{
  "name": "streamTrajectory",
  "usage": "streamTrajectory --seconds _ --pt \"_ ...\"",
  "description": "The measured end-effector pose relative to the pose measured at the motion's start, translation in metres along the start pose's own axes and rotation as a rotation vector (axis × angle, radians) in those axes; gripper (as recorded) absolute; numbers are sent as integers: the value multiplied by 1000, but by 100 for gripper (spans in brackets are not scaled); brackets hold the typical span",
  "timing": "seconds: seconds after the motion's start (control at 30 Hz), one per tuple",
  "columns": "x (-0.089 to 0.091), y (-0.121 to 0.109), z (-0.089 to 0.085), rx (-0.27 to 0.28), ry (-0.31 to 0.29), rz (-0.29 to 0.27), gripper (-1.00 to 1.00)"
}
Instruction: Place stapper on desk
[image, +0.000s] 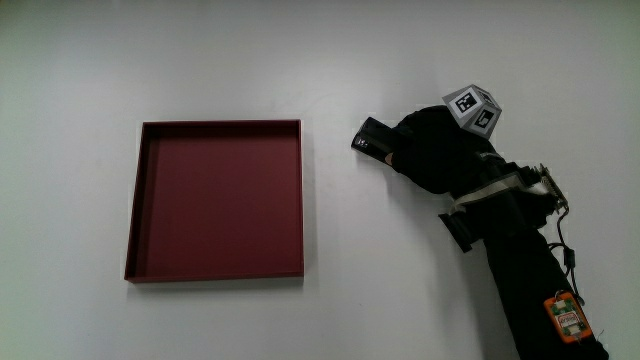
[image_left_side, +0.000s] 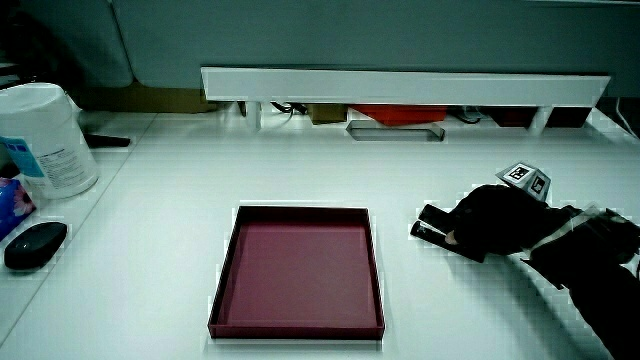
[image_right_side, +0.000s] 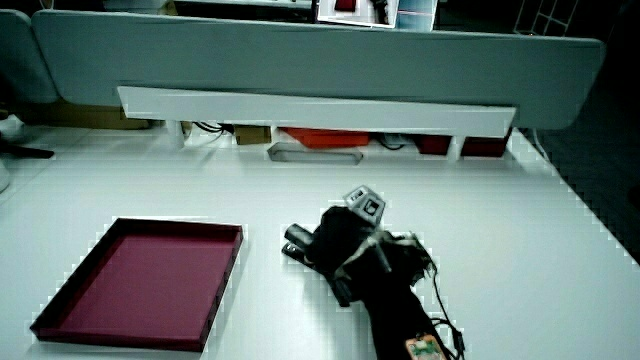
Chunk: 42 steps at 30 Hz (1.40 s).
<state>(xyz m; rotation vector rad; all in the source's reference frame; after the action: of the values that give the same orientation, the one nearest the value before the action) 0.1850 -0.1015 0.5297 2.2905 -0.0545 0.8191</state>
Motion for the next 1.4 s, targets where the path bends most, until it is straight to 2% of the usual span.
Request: streamTrajectory --seconds 0.27,0.37,0.47,0.63,0.67,0.8,0.83,0.87,1.0,1.03,1.07,1.1,1.13,1.2,1.3,1.33,1.4 --pt "5 -5 1 -23 5 -8 -42" --pt "-9 -20 11 11 -45 26 -58" --pt "-26 -40 25 13 -67 74 -74" --pt "-45 -65 45 -61 -136 62 -100" --pt "-50 -70 48 -79 -130 69 -100" --pt "-66 -91 57 -100 -170 65 -100" --pt "-72 -97 59 -114 -165 84 -100" --pt "-73 -102 60 -108 -181 77 -100" --pt "-84 -126 66 -118 -188 116 -100" --pt "-91 -134 69 -135 -191 91 -100" --pt "-94 -138 69 -105 -205 137 -100" --pt "-96 -143 70 -99 -201 146 -100" --pt "-91 -143 69 -85 -224 141 -100" --pt "-101 -153 69 -80 -242 155 -100" --pt "-105 -156 66 -72 -238 167 -100" --pt "-103 -153 64 -80 -252 166 -100" --pt "-103 -152 62 -87 -240 158 -100"
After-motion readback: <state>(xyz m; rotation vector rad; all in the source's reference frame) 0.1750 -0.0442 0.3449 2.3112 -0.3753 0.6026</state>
